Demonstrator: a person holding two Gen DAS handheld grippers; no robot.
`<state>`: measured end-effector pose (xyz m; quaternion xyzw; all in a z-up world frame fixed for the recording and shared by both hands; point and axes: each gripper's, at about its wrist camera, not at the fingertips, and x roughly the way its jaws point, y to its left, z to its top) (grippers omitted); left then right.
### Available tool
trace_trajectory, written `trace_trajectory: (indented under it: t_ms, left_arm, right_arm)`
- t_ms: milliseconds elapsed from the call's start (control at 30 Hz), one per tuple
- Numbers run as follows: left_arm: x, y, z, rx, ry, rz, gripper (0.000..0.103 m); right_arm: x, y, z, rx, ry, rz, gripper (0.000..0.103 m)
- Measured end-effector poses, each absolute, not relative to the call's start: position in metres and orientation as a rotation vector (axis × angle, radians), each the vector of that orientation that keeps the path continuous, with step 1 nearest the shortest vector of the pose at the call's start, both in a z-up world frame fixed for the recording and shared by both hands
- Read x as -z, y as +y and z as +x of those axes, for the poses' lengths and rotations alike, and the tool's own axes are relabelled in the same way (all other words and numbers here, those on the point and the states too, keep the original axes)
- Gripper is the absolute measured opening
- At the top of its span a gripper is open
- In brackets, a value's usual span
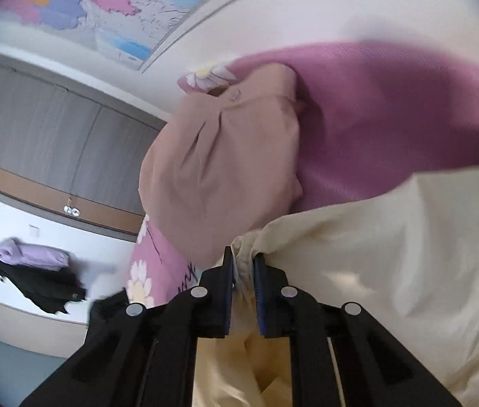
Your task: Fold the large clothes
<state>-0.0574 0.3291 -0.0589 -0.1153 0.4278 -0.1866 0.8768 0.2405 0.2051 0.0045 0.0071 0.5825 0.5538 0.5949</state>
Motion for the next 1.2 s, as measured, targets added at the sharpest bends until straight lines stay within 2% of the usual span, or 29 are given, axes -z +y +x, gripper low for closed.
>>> trace_trajectory:
  t_ms: [100, 200, 233, 300, 333, 367, 433, 500, 533, 600, 633, 733, 800, 867, 900, 933, 1000, 1033, 1067, 1100, 1167, 1200]
  left_arm:
    - [0.061, 0.334, -0.056, 0.389, 0.890, -0.260, 0.077]
    - [0.061, 0.335, -0.059, 0.381, 0.898, -0.248, 0.077]
    - [0.061, 0.334, -0.060, 0.376, 0.901, -0.236, 0.077]
    - [0.058, 0.328, -0.064, 0.367, 0.904, -0.213, 0.077]
    - [0.057, 0.328, -0.064, 0.365, 0.904, -0.212, 0.077]
    - [0.057, 0.329, -0.065, 0.366, 0.905, -0.216, 0.077]
    - [0.057, 0.327, -0.063, 0.369, 0.906, -0.226, 0.077]
    - [0.056, 0.327, -0.063, 0.372, 0.907, -0.219, 0.077]
    - [0.056, 0.324, -0.062, 0.372, 0.907, -0.218, 0.077]
    - [0.055, 0.322, -0.061, 0.374, 0.907, -0.220, 0.078]
    - [0.056, 0.322, -0.062, 0.374, 0.906, -0.220, 0.078]
    - [0.056, 0.322, -0.060, 0.364, 0.905, -0.221, 0.077]
    - [0.055, 0.320, -0.059, 0.355, 0.910, -0.219, 0.077]
    - [0.053, 0.317, -0.056, 0.350, 0.922, -0.212, 0.078]
    - [0.052, 0.315, -0.055, 0.344, 0.931, -0.194, 0.078]
    - [0.050, 0.315, -0.055, 0.341, 0.932, -0.189, 0.078]
    - [0.042, 0.317, -0.056, 0.348, 0.921, -0.197, 0.078]
    - [0.035, 0.319, -0.058, 0.362, 0.897, -0.207, 0.078]
    - [0.029, 0.320, -0.059, 0.374, 0.874, -0.212, 0.078]
    - [0.022, 0.322, -0.060, 0.390, 0.848, -0.219, 0.078]
    - [0.009, 0.322, -0.059, 0.405, 0.813, -0.220, 0.078]
    - [0.003, 0.319, -0.057, 0.408, 0.799, -0.208, 0.078]
  right_arm:
    - [-0.006, 0.213, 0.242, -1.282, 1.305, -0.071, 0.011]
    - [0.020, 0.220, 0.268, -1.172, 1.357, -0.042, 0.013]
    - [0.021, 0.218, 0.274, -1.091, 1.325, -0.056, 0.022]
    - [0.011, 0.205, 0.278, -1.083, 1.294, -0.012, 0.032]
    - [0.000, 0.191, 0.279, -1.118, 1.294, 0.055, 0.054]
    - [-0.011, 0.181, 0.277, -1.130, 1.269, 0.075, 0.067]
    - [-0.036, 0.170, 0.251, -1.200, 1.185, -0.056, 0.074]
    - [-0.045, 0.168, 0.221, -1.247, 1.127, -0.204, 0.075]
    - [-0.042, 0.170, 0.208, -1.263, 1.131, -0.290, 0.073]
    - [-0.025, 0.182, 0.193, -1.237, 1.192, -0.417, 0.041]
    - [-0.017, 0.190, 0.187, -1.229, 1.200, -0.471, 0.003]
    - [-0.027, 0.197, 0.189, -1.226, 1.049, -0.530, 0.002]
    - [-0.035, 0.198, 0.197, -1.238, 1.005, -0.484, 0.002]
    - [-0.019, 0.212, 0.196, -1.215, 1.003, -0.507, 0.004]
    - [-0.005, 0.215, 0.193, -1.173, 1.021, -0.568, 0.006]
    - [0.005, 0.210, 0.194, -1.122, 1.036, -0.602, 0.013]
    - [-0.009, 0.193, 0.209, -1.108, 1.049, -0.496, 0.028]
    - [-0.018, 0.177, 0.214, -1.107, 1.049, -0.418, 0.045]
    - [-0.036, 0.148, 0.218, -1.107, 1.021, -0.298, 0.052]
    - [-0.055, 0.115, 0.218, -1.102, 0.970, -0.208, 0.054]
    - [-0.085, 0.047, 0.207, -1.076, 0.876, -0.102, 0.067]
    - [-0.090, 0.020, 0.199, -1.050, 0.852, -0.075, 0.067]
